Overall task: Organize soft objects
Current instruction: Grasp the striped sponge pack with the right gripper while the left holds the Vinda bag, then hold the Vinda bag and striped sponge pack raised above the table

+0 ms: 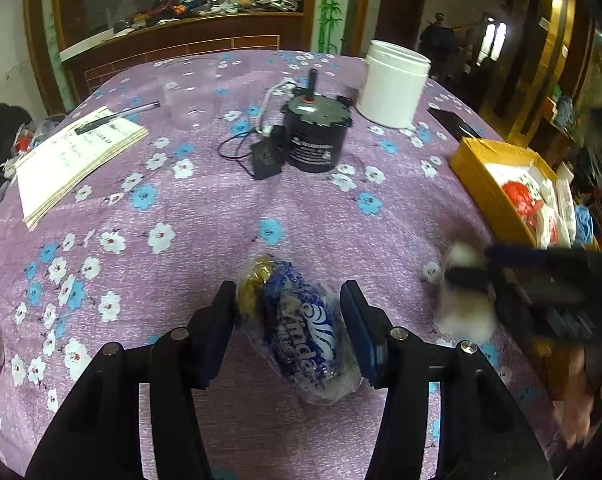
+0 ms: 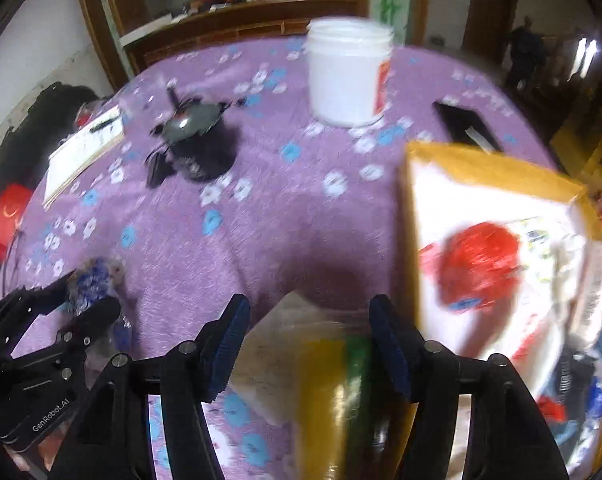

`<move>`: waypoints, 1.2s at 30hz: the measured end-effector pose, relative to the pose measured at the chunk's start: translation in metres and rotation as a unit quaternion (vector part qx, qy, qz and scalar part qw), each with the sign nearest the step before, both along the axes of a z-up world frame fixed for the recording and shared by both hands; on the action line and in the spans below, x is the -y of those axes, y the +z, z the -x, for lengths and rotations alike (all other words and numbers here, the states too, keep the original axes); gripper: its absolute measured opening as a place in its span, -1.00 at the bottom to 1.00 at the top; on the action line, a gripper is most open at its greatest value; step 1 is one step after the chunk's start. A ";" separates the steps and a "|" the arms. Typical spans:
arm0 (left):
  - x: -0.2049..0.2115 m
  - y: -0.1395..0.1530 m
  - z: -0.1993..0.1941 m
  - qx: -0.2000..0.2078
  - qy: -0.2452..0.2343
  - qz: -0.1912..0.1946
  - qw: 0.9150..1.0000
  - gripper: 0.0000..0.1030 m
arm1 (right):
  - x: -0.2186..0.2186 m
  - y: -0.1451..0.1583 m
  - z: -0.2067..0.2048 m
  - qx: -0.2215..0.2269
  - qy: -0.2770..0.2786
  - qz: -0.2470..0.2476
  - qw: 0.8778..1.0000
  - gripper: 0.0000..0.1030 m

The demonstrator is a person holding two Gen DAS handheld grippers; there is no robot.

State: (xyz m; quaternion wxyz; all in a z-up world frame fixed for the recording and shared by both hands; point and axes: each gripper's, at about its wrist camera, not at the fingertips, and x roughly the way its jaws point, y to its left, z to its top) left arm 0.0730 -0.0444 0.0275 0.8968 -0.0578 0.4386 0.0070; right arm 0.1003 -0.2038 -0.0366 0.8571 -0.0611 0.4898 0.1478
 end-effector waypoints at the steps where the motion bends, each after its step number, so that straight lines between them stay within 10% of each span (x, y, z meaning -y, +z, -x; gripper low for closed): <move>1: -0.002 0.001 0.000 0.001 0.003 0.005 1.000 -0.03 | -0.001 -0.003 0.003 -0.019 0.011 -0.024 0.999 0.30; 7: -0.013 0.001 -0.001 0.000 0.019 0.018 1.000 -0.08 | 0.007 0.011 0.034 -0.075 0.113 -0.223 0.965 0.34; 11: -0.009 -0.001 -0.001 -0.002 0.013 0.008 1.000 -0.08 | 0.010 0.027 0.055 0.029 0.099 -0.105 0.989 0.37; 16: -0.007 -0.001 -0.001 -0.002 0.012 0.001 1.000 -0.08 | 0.018 0.021 0.061 0.032 0.118 -0.036 0.992 0.36; 26: -0.005 -0.007 -0.005 -0.015 0.007 -0.006 1.000 -0.07 | -0.014 -0.017 0.056 -0.060 0.230 0.164 0.957 0.38; 29: -0.007 -0.008 -0.005 -0.017 0.009 0.000 1.000 -0.07 | -0.010 -0.016 0.052 -0.067 0.231 0.150 0.959 0.26; 31: -0.006 -0.006 -0.003 -0.010 0.010 -0.003 1.000 -0.16 | -0.008 -0.016 0.054 -0.077 0.237 0.128 0.960 -0.22; 36: -0.006 0.000 0.000 0.009 0.013 -0.009 1.000 -0.28 | 0.000 0.008 0.065 -0.037 0.224 0.069 0.971 -0.28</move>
